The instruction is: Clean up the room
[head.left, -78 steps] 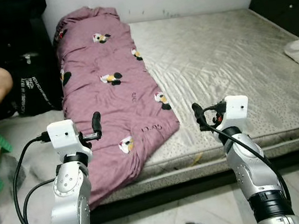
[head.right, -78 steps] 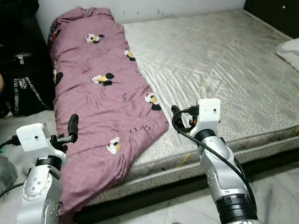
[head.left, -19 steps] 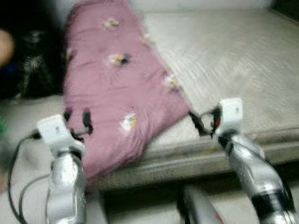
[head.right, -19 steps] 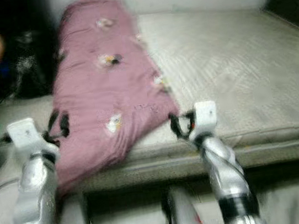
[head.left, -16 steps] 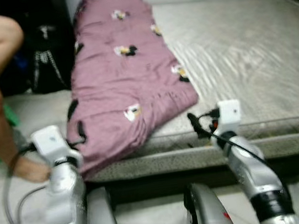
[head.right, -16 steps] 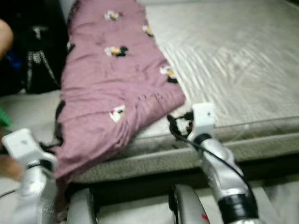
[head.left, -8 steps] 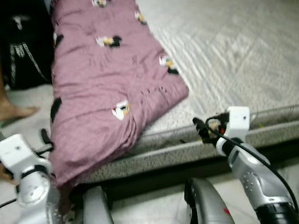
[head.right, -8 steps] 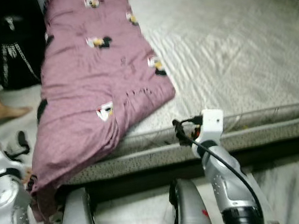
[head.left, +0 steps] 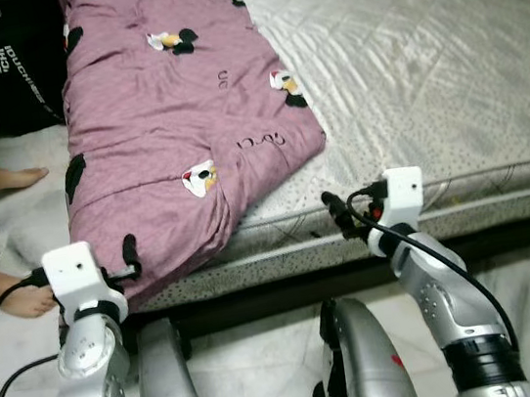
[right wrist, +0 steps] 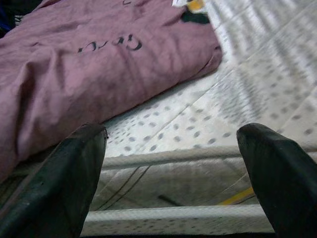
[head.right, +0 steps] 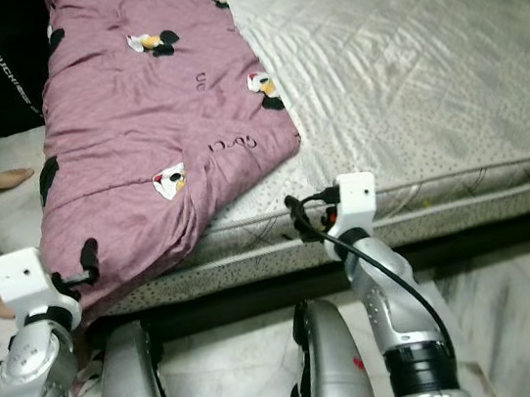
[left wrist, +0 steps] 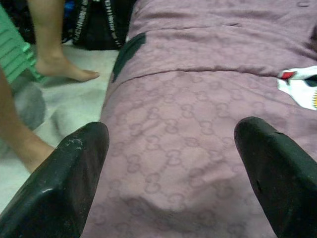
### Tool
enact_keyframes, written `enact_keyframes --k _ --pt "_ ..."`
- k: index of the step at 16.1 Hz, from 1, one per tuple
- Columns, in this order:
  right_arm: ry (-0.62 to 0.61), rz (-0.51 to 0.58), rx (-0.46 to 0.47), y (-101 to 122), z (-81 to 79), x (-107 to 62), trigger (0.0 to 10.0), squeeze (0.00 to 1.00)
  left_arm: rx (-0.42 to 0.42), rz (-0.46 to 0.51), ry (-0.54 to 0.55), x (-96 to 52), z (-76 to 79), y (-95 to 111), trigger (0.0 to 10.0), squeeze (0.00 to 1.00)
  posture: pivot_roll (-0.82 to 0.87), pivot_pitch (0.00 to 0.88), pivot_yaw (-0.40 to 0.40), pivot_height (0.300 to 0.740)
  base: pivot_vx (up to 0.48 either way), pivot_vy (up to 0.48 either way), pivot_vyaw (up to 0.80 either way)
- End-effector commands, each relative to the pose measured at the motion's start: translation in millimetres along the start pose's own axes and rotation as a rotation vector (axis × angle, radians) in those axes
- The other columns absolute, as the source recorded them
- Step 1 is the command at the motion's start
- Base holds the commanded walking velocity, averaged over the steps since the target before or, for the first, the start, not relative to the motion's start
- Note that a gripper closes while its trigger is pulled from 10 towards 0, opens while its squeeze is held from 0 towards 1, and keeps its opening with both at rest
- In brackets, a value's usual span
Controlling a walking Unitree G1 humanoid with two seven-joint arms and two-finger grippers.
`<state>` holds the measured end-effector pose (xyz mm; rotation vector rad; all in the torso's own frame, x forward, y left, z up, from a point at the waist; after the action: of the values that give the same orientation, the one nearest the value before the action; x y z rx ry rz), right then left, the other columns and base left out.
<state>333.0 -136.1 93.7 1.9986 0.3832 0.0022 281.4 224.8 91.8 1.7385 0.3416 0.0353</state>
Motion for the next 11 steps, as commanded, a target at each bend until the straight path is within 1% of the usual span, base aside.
enact_keyframes --k 1,2,3,4,5,6,7,8,9,10,11 --pt "0.057 0.017 -0.019 5 -15.0 13.0 10.0 0.00 0.006 -0.034 -0.025 -3.6 7.5 -4 10.0 0.00 0.00 0.169 -0.088 0.533 0.000 0.000 0.00" --pt "0.085 0.026 -0.021 9 -26.2 25.6 10.0 0.00 0.008 -0.043 -0.057 -7.1 13.3 -4 10.0 0.00 0.02 0.169 -0.086 0.533 0.000 0.000 0.00" --pt "0.146 0.030 -0.056 14 -50.3 50.3 10.0 0.00 0.022 -0.060 -0.116 -16.0 21.5 -3 10.0 0.00 0.07 0.175 -0.091 0.533 0.000 0.000 0.00" --pt "0.164 0.027 -0.055 16 -57.9 56.7 10.0 0.00 0.028 -0.073 -0.127 -19.2 22.4 -5 10.0 0.00 0.09 0.178 -0.095 0.533 0.000 0.000 0.00" --pt "0.195 0.017 -0.056 16 -71.0 65.3 10.0 0.00 0.029 -0.087 -0.129 -24.9 21.5 -6 10.0 0.00 0.12 0.183 -0.101 0.533 0.000 0.000 0.00" --pt "0.243 -0.001 -0.074 15 -91.3 74.4 10.0 0.00 0.039 -0.096 -0.122 -34.3 17.4 -6 10.0 0.00 0.15 0.198 -0.114 0.533 0.000 0.000 0.00" --pt "0.261 -0.007 -0.074 13 -98.6 76.5 10.0 0.00 0.048 -0.104 -0.116 -38.5 15.0 -7 10.0 0.00 0.17 0.203 -0.118 0.533 0.000 0.000 0.00" --pt "0.267 -0.017 -0.074 11 -102.4 77.6 10.0 0.00 0.051 -0.109 -0.112 -41.6 13.3 -8 10.0 0.00 0.19 0.216 -0.125 0.533 0.000 0.000 0.00" --pt "0.277 -0.043 -0.060 4 -109.4 80.2 10.0 0.00 0.057 -0.117 -0.100 -48.5 9.8 -7 10.0 0.00 0.20 0.232 -0.130 0.533 0.000 0.000 0.00" --pt "0.277 -0.074 -0.048 -5 -113.3 82.5 10.0 0.00 0.063 -0.129 -0.114 -56.1 10.1 -5 10.0 0.00 0.22 0.245 -0.130 0.533 0.000 0.000 0.00" --pt "0.275 -0.102 -0.028 -12 -115.7 83.2 10.0 0.00 0.070 -0.136 -0.158 -63.1 15.6 -2 10.0 0.00 0.23 0.260 -0.128 0.533 0.000 0.000 0.00"
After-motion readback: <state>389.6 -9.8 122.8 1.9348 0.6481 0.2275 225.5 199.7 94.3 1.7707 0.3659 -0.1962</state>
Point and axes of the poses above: a point about 5 cm out from each wrist's last joint towards the gripper, its own x axis pointing out of the wrist towards the gripper, its own y axis along the axis of the wrist's last joint, z = x × y, the point moved 3 cm from there along x, pointing out of the wrist towards the gripper, and after that the axes turned 13 degrees about x, right-handed, at the moved point
